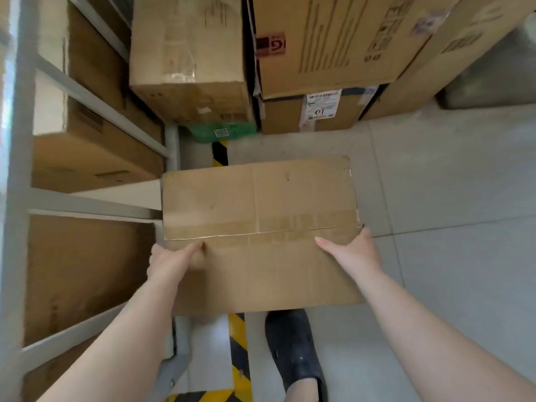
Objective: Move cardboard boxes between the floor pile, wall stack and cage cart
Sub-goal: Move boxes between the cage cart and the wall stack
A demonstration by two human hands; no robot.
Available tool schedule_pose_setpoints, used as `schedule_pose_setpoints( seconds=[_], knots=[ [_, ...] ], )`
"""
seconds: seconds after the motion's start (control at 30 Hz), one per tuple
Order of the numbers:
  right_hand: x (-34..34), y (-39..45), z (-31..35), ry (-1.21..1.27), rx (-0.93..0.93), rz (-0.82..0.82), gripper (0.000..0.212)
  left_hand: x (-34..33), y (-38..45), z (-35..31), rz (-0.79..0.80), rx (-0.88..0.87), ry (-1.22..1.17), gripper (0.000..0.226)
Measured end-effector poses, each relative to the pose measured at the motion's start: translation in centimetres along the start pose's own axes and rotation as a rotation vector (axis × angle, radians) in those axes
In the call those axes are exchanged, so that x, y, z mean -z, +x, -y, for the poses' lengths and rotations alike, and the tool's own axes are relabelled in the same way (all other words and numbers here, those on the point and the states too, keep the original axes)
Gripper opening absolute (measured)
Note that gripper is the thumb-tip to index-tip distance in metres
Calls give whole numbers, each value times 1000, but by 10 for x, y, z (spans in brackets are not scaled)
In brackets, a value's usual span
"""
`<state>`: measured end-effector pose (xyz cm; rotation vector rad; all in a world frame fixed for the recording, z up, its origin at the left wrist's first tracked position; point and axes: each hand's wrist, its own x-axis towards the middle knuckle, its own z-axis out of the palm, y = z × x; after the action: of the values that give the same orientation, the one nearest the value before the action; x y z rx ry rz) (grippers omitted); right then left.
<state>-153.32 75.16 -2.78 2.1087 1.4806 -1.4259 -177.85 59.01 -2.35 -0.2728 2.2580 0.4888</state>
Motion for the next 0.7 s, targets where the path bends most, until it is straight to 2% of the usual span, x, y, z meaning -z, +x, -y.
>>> schedule_pose_setpoints(
  seconds=[0.13, 0.27, 0.4, 0.5, 0.6, 0.7],
  knots=[
    [13, 1, 7, 96, 41, -40, 91, -6, 0, -4, 10, -23, -178, 84],
    [56, -43, 32, 160, 77, -43, 89, 20, -58, -25, -73, -102, -219, 78],
    [137, -126, 71, 108, 120, -60, 86, 79, -168, -45, -76, -128, -223, 81],
    [210, -207, 98, 12, 153, -21, 74, 132, -271, -59, -75, -129, -229, 76],
    [276, -281, 112, -85, 195, -7, 78, 172, -358, -62, -102, -108, -197, 63],
    [318, -335, 118, -95, 282, 70, 79, 203, -420, -63, -173, -117, -219, 62]
  ],
)
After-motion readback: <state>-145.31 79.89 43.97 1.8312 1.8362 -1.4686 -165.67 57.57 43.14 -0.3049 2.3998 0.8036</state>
